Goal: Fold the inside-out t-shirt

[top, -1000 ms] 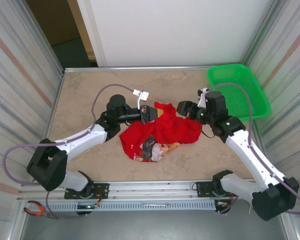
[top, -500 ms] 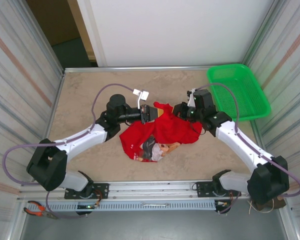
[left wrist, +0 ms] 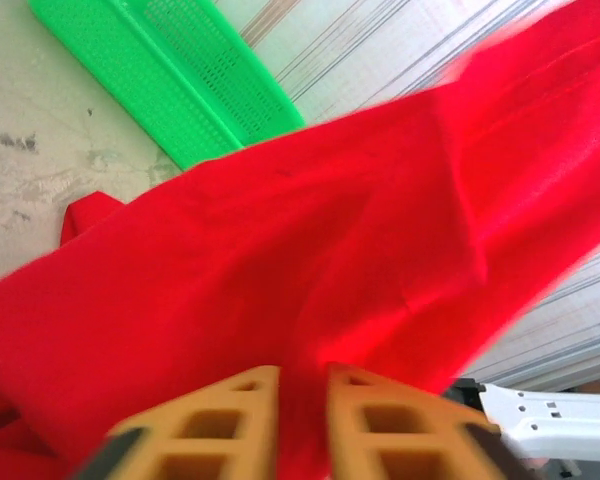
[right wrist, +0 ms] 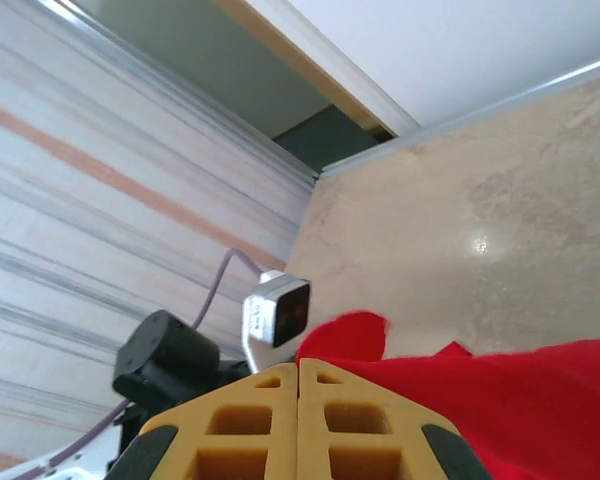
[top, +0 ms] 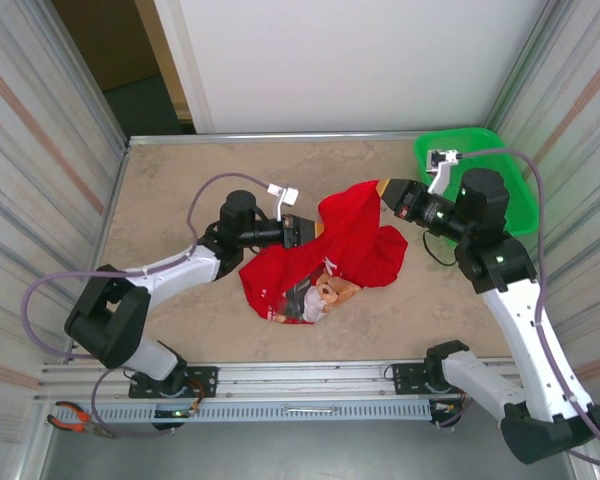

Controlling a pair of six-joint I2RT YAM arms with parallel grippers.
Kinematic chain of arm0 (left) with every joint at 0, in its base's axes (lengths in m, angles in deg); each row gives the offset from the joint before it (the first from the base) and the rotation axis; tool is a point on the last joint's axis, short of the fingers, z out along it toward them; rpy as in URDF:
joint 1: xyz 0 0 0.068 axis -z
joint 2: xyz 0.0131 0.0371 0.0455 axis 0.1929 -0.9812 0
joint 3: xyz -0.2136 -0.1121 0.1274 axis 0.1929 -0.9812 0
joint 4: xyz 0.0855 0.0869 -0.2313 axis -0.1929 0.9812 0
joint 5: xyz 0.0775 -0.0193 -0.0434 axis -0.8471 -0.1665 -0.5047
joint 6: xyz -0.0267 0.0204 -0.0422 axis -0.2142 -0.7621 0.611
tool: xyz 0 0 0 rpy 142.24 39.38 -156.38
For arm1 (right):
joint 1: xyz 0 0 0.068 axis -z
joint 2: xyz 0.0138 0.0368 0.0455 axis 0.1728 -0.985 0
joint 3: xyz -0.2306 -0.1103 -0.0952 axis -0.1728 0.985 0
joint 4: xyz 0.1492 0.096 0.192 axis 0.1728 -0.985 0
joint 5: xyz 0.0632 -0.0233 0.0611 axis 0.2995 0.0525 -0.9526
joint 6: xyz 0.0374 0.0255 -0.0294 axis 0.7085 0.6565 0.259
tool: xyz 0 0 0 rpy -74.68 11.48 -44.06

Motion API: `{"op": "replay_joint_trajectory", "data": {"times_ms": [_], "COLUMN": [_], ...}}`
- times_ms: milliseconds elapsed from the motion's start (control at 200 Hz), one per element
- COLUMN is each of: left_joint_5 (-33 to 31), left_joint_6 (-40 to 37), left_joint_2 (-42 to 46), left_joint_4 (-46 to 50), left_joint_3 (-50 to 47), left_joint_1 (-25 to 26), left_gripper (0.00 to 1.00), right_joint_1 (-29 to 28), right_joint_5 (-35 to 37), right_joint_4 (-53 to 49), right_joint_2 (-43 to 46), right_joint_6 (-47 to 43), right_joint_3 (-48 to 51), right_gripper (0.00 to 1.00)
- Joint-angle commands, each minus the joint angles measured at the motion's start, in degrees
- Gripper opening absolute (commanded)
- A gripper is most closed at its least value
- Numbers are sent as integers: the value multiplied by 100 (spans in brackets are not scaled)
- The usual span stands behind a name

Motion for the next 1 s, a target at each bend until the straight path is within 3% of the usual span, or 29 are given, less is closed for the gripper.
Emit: {"op": "replay_joint_trajectory", "data": {"times_ms": [0,135,361,641,807,997], "left_joint_5": [-142,-376,-1150,-3488,-4116,-4325], "left_joint_6": [-154,-296,-921,-1108,-472,630], "left_joint_2": [49,431,917,1659,2379,3098], "left_joint_4": [212,591,1702,3510,3879,3389], "left_joint_3": [87,100,383,-145,-1189,-2255], "left_joint_1": [-55,-46,295,319,319,320], "left_gripper": [45,58,64,69,70,77], "right_joint_1": [25,24,23,271,479,612], "right_joint_5": [-105,-126,-199,-127,-52,8], "right_joint_4": [10,144,185,69,100,412], "right_joint_2": [-35,-27,-44,-340,-788,-1084], "right_joint_6": [61,26,-45,-253,-348,-280], "right_joint_3": [171,506,654,-378,-1448,-2326], "right_gripper": [0,0,0,0,0,0]}}
